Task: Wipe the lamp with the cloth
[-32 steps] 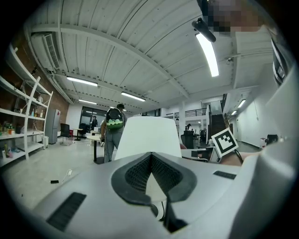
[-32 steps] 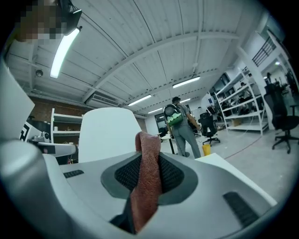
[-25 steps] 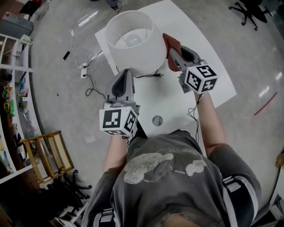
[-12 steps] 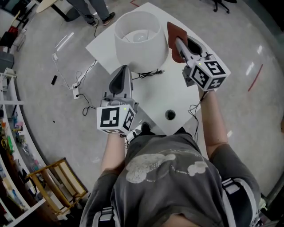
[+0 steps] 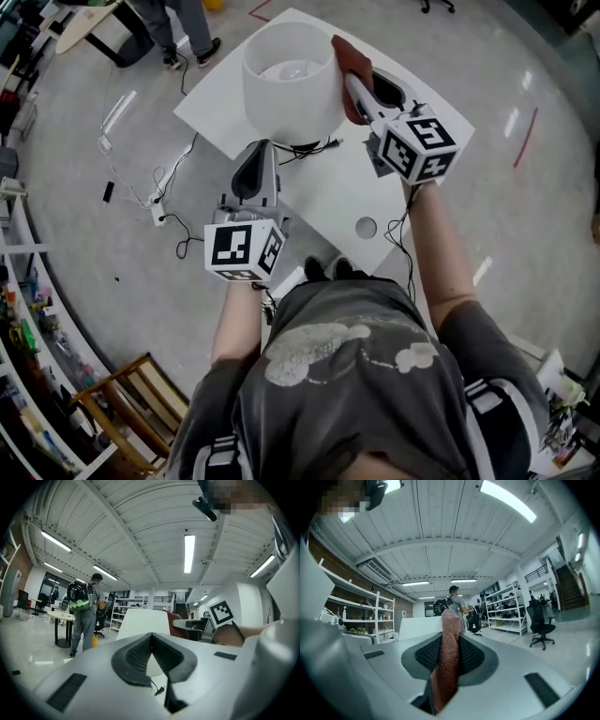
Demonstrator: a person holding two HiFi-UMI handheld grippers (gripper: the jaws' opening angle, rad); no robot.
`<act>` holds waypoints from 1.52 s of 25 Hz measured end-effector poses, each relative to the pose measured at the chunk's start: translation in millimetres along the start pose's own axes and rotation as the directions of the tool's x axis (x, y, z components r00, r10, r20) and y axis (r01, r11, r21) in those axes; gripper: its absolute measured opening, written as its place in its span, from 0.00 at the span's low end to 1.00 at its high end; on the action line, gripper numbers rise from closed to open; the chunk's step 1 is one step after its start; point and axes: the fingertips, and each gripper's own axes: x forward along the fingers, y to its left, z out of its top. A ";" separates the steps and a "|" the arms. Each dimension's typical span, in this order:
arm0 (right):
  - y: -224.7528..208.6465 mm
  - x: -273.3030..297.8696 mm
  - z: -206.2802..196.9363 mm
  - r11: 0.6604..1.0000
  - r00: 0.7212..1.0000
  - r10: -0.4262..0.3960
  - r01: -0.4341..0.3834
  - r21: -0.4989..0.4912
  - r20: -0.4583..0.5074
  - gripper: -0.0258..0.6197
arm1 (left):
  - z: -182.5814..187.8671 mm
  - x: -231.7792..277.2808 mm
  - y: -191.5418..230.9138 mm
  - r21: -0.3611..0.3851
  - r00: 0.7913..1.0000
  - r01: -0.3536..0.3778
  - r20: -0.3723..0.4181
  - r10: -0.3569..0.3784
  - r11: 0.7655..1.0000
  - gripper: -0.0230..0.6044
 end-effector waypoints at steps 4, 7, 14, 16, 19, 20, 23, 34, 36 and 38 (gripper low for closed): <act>-1.6 -9.5 -26.3 0.999 0.999 0.015 -0.014 0.037 -0.040 0.17 | -4.4 -4.8 -3.3 0.011 0.999 -0.031 -0.012 0.032 0.999 0.05; -1.7 -16.7 -48.8 0.997 0.997 0.035 -0.030 0.067 -0.070 0.17 | -12.3 -8.1 -8.1 0.007 0.998 -0.052 -0.033 0.052 0.999 0.05; 6.3 -31.8 -97.5 0.988 0.986 0.092 -0.073 0.140 -0.139 0.17 | -35.6 -14.4 -25.1 -0.003 0.993 -0.087 -0.081 0.086 0.996 0.05; 8.7 -35.6 -109.8 0.985 0.982 0.106 -0.081 0.153 -0.158 0.17 | -42.2 -16.0 -29.3 -0.008 0.992 -0.093 -0.091 0.092 0.996 0.05; 12.6 -40.6 -122.1 0.982 0.977 0.123 -0.094 0.166 -0.175 0.17 | -48.9 -18.8 -32.9 -0.012 0.990 -0.102 -0.100 0.101 0.995 0.05; 13.1 -42.4 -124.4 0.981 0.976 0.127 -0.097 0.167 -0.177 0.17 | -51.0 -19.3 -33.7 -0.015 0.989 -0.105 -0.102 0.103 0.994 0.05; 11.3 -48.6 -123.2 0.981 0.978 0.127 -0.099 0.166 -0.167 0.17 | -53.7 -19.4 -37.0 -0.013 0.990 -0.105 -0.101 0.103 0.994 0.05; 22.8 -36.1 -39.1 0.995 0.998 0.056 -0.058 0.080 0.028 0.17 | -15.4 -0.6 2.9 0.042 1.000 -0.012 0.009 0.012 0.999 0.05; 26.4 -29.9 -22.3 0.998 0.998 0.025 -0.029 0.059 0.062 0.17 | -10.0 5.8 9.9 0.041 0.999 0.035 0.017 -0.035 0.999 0.05; 31.1 -24.4 -7.9 0.999 0.996 -0.011 0.007 0.047 0.085 0.17 | -3.0 10.8 14.9 0.041 0.996 0.088 0.018 -0.088 0.995 0.05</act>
